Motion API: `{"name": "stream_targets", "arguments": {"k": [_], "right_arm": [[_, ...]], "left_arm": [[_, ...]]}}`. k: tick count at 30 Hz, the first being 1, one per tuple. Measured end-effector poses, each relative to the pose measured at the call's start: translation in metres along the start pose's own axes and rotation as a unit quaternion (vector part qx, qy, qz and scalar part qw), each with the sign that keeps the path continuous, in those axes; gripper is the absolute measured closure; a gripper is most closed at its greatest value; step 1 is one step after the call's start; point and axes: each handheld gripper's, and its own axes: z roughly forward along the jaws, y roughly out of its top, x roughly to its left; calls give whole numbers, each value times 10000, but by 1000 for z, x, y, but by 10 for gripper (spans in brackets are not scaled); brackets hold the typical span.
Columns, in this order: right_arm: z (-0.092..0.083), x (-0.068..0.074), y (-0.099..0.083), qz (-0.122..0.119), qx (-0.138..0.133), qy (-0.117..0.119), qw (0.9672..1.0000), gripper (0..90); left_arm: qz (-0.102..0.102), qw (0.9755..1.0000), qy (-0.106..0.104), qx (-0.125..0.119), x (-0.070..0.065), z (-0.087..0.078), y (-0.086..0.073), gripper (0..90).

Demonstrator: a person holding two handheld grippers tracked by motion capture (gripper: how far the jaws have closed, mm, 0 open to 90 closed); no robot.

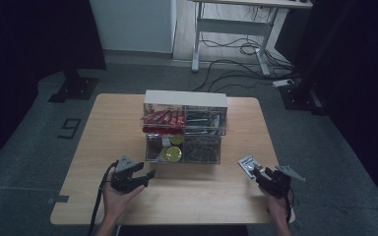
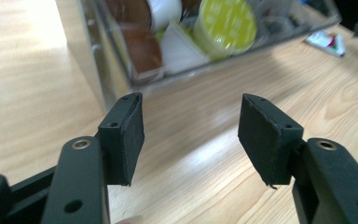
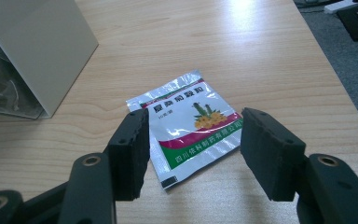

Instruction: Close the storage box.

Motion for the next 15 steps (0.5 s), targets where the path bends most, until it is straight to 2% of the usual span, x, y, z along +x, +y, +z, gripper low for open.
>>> {"name": "stream_targets", "arguments": {"k": [5,15], "right_arm": [[1,2,0,-41,-1,52,10000,422],[2,2,0,-74,14,80,9999,421]], "left_arm": [[-80,9998,65,169,5,6,-10,410],[-85,9996,56,258,6,10,-13,407]]}}
